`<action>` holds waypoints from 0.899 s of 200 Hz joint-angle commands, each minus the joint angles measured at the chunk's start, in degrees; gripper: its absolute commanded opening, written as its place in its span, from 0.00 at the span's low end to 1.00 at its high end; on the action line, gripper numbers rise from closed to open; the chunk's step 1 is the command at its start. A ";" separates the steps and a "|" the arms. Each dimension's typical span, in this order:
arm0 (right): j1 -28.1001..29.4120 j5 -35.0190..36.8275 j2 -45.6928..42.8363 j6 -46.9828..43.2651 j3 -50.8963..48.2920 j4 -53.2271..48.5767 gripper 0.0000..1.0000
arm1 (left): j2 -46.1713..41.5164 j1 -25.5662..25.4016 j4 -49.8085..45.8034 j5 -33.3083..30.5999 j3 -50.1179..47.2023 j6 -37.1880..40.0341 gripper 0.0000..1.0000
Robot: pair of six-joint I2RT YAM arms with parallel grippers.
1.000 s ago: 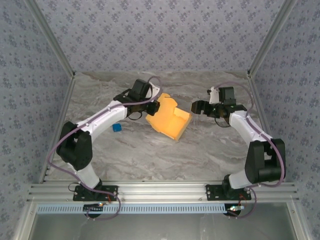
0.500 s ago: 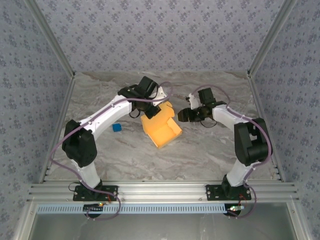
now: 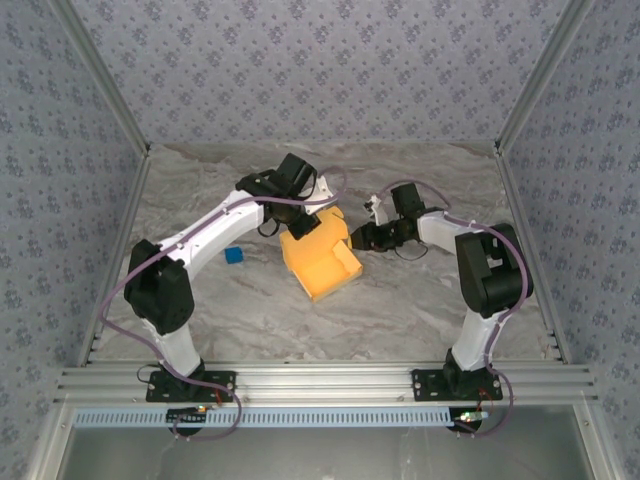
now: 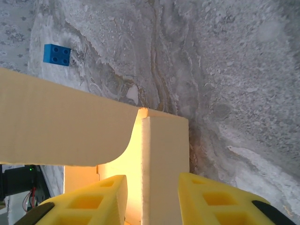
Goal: Fold the paper box
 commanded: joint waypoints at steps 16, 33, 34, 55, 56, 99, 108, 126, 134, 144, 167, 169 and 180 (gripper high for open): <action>0.30 -2.76 0.88 0.74 -1.82 0.86 0.33 | 0.80 -0.38 -1.10 -0.45 2.01 0.64 0.03; 0.24 -3.20 0.87 0.74 -2.20 1.12 0.32 | 0.72 -0.44 -0.93 -0.50 1.98 0.53 0.03; 0.28 -3.21 0.87 0.74 -2.26 1.12 0.32 | 0.68 -0.45 -0.93 -0.53 1.98 0.50 0.03; 0.34 -3.61 0.78 0.92 -2.62 1.41 0.30 | 0.64 -0.43 -0.65 -0.62 1.94 0.34 0.03; 0.33 -3.59 0.78 0.92 -2.73 1.44 0.30 | 0.64 -0.44 -0.61 -0.63 1.92 0.31 0.03; 0.74 -3.16 0.87 1.02 -3.53 1.78 0.25 | 0.61 -0.45 -0.07 -0.73 1.81 0.03 0.03; 0.76 -2.68 0.98 0.96 -3.56 1.61 0.24 | 0.63 -0.41 0.03 -0.73 1.81 -0.13 0.03; 1.17 -1.59 0.78 0.66 -3.79 1.42 0.22 | 0.55 -0.43 0.42 -0.64 1.71 -0.62 0.03; 1.31 -1.10 0.64 0.67 -3.89 1.36 0.22 | 0.55 -0.44 0.53 -0.64 1.62 -0.91 0.03; 1.70 0.40 0.31 0.50 -3.89 0.99 0.20 | 0.54 -0.41 0.78 -0.64 1.49 -1.32 0.03; 2.81 3.96 -0.83 0.48 -4.30 1.01 0.18 | 0.72 -0.45 1.14 -0.73 1.45 -2.55 0.02; 2.90 4.18 -0.92 0.52 -4.39 1.03 0.18 | 0.72 -0.45 1.11 -0.73 1.46 -2.64 0.02; 3.76 6.03 -1.36 0.74 -4.63 1.26 0.17 | 0.81 -0.39 1.24 -0.79 1.46 -3.48 0.02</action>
